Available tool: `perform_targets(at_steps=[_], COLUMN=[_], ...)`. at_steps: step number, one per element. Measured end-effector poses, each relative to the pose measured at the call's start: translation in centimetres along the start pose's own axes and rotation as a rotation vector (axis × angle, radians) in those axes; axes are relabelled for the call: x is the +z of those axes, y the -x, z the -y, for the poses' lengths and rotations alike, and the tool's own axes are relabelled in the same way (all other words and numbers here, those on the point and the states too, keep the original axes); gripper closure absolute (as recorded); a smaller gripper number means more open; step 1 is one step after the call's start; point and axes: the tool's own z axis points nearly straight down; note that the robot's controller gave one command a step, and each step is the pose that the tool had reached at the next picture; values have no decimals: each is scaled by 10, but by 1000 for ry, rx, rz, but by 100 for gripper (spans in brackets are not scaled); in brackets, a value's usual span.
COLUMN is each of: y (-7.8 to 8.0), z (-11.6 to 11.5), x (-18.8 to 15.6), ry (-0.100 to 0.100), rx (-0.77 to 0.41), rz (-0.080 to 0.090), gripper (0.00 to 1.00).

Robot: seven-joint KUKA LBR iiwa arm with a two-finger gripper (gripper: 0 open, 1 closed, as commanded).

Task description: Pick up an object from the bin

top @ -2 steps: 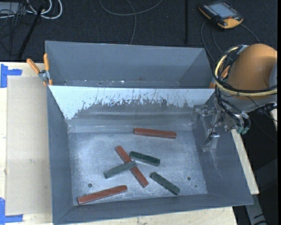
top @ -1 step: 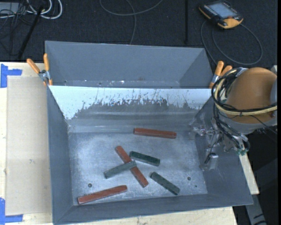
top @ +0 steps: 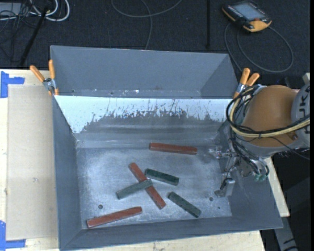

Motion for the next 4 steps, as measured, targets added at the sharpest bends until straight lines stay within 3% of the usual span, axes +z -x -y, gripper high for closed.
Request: perform_targets(at_steps=[1,2,3,4], y=[-12,-20,-41,-41], z=[-53,-87,-102,-102], x=[29,40,51,51], ry=[-1,3,-3,-3], rx=[-125,-257,-342,-345], rz=[3,-2,6,7], gripper=[0,0,100,100])
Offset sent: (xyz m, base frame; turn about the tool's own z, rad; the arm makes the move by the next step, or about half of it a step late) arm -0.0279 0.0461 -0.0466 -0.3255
